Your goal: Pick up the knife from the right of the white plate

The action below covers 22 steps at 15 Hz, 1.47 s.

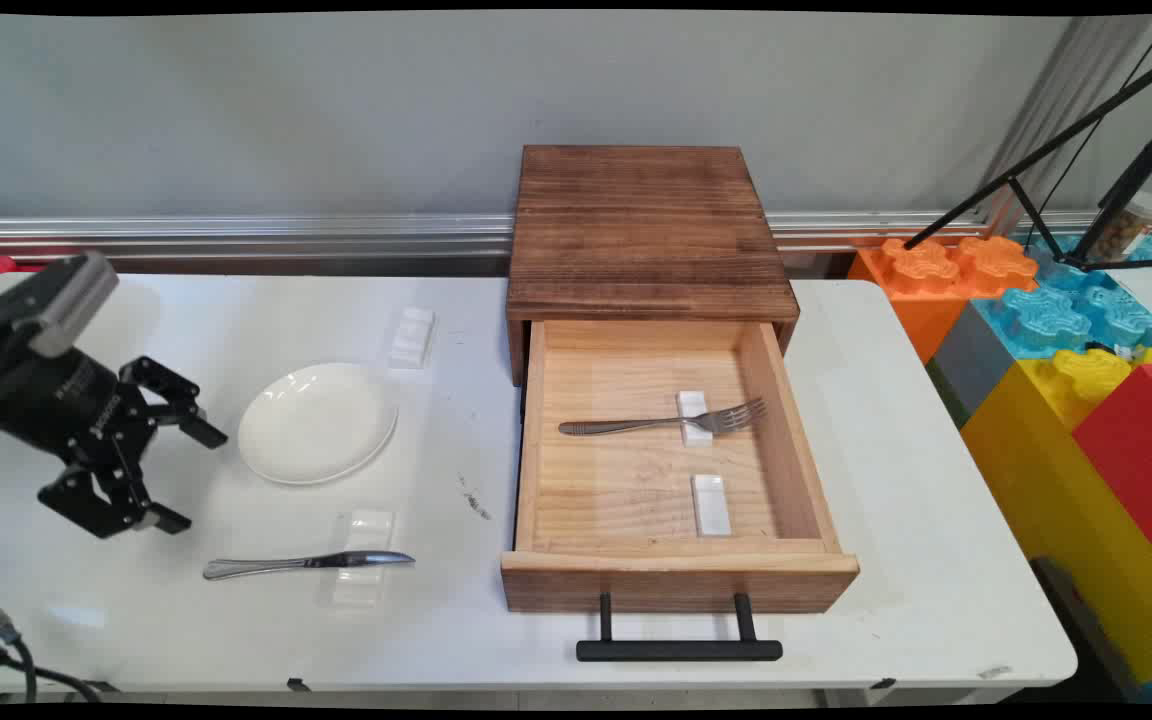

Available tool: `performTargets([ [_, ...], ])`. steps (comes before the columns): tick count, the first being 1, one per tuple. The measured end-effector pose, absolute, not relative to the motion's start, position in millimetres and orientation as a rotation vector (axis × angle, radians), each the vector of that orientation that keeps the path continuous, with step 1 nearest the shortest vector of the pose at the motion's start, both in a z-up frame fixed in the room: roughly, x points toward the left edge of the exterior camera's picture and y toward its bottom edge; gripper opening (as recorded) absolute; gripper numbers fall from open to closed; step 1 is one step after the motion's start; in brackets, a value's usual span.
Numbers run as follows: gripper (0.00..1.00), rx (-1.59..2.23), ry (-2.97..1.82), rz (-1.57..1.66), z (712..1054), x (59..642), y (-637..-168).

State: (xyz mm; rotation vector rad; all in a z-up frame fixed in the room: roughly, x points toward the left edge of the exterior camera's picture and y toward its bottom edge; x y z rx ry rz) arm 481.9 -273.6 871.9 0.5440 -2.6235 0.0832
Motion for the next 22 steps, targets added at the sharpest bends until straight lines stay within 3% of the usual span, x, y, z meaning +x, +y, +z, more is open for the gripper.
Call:
performTargets([
  [13,1.0,0.502,-2.579,0.095,792,470,-263],
  [22,1.0,0.43,-2.568,0.098,758,459,-269],
])
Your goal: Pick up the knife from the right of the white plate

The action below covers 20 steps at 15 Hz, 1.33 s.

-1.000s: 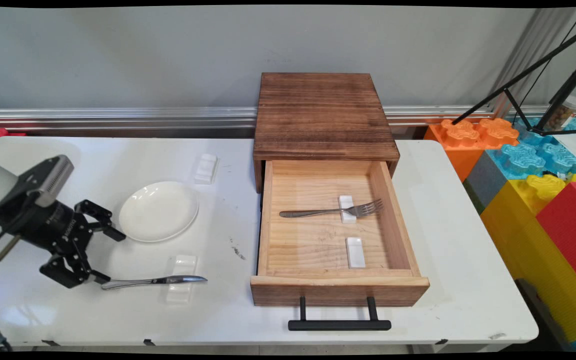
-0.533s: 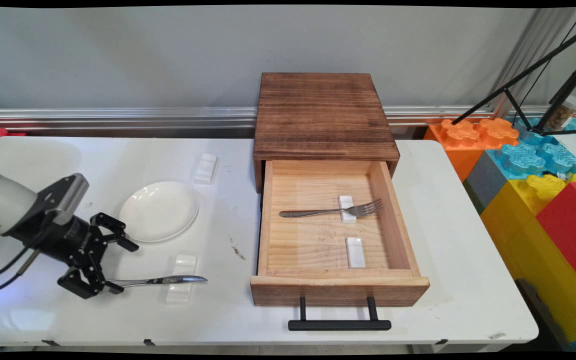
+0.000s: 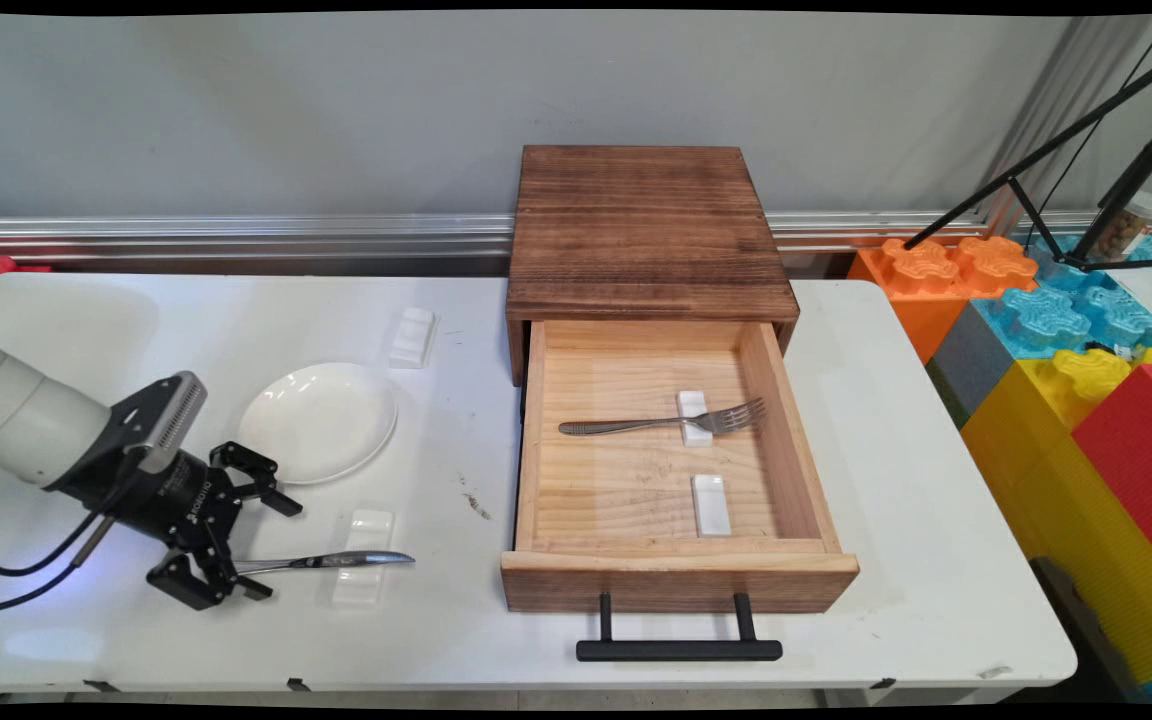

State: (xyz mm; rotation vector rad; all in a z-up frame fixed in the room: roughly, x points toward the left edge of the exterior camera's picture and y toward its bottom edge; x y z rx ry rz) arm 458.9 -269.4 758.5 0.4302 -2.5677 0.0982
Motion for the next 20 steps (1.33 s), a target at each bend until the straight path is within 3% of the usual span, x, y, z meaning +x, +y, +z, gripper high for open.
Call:
performTargets([
  [20,1.0,0.346,-2.558,0.089,737,458,-277],
])
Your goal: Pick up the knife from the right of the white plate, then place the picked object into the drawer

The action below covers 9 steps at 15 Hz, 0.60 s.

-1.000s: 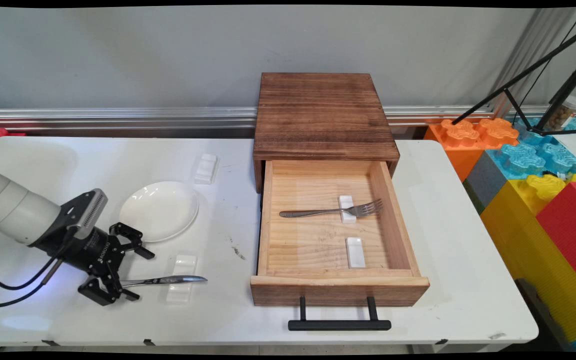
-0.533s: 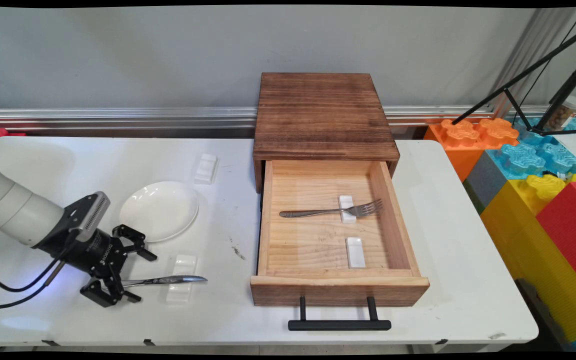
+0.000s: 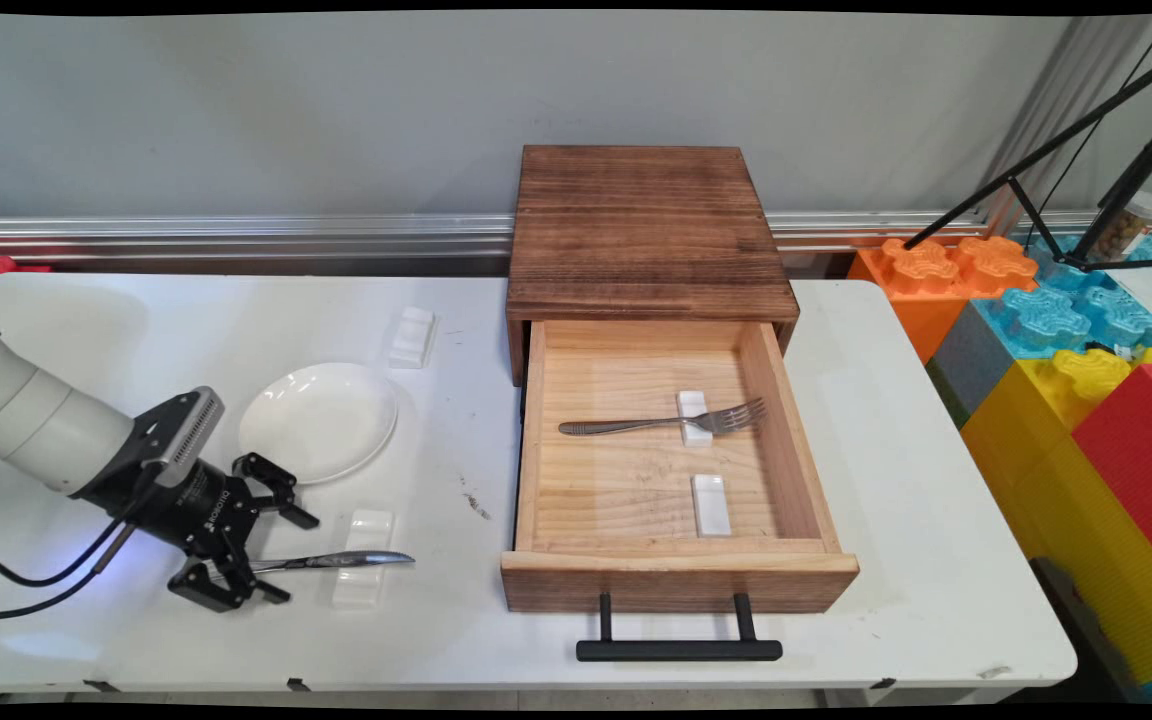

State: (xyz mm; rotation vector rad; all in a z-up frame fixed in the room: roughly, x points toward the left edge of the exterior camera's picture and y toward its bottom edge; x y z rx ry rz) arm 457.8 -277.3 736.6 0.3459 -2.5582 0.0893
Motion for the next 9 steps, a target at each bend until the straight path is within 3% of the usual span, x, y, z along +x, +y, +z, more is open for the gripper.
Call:
performTargets([
  [1,0.0,0.341,-2.559,0.089,736.4,457.7,-277.4],
  [9,0.0,0.317,-2.571,0.074,734.3,455.1,-275.5],
])
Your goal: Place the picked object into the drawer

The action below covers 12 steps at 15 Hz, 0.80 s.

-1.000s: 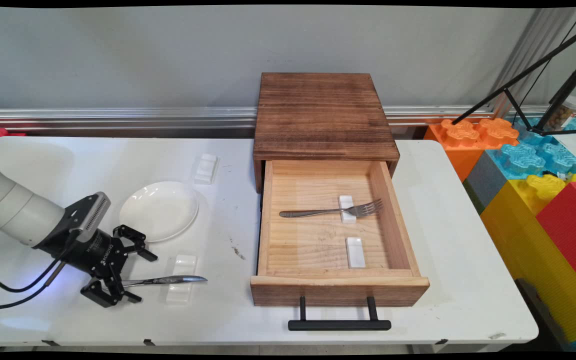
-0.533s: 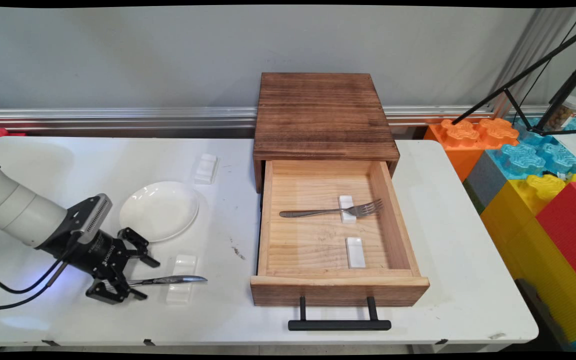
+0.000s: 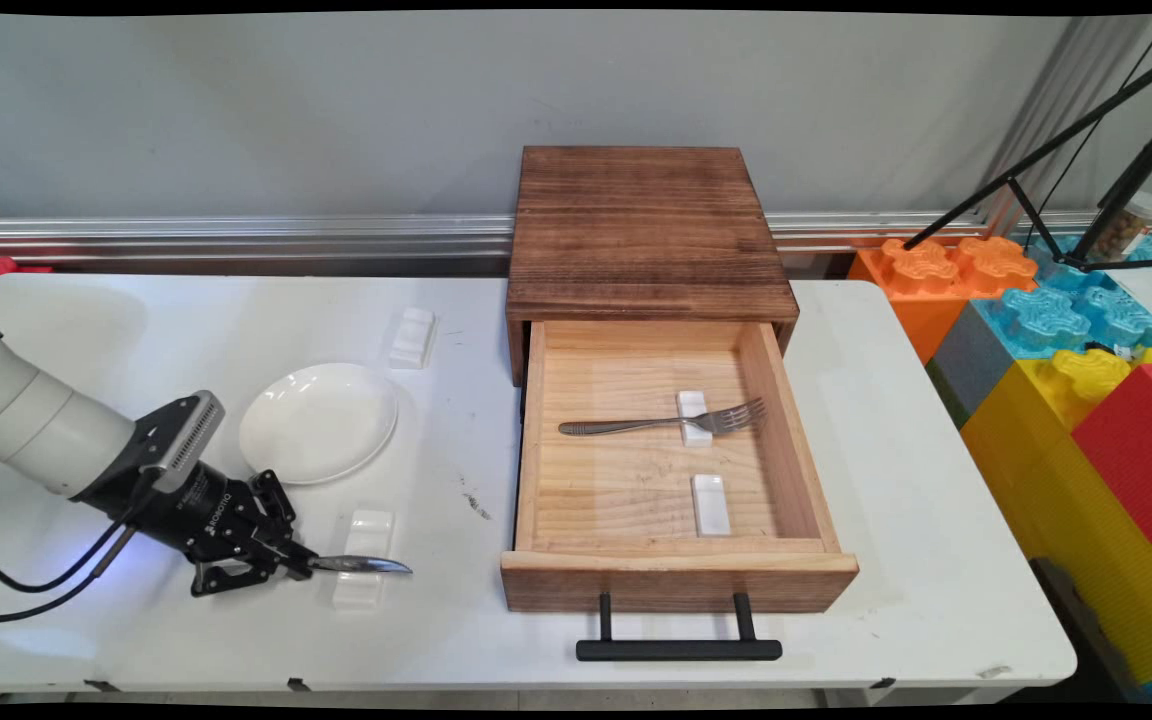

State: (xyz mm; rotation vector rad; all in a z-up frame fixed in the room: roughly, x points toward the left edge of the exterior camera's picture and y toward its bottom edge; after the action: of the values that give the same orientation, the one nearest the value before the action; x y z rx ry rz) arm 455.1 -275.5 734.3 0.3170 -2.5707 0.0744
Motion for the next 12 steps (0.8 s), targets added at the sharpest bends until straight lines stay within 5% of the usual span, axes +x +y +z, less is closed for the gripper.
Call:
performTargets([
  [12,0.0,0.333,-2.568,0.06,762,456,-285],
])
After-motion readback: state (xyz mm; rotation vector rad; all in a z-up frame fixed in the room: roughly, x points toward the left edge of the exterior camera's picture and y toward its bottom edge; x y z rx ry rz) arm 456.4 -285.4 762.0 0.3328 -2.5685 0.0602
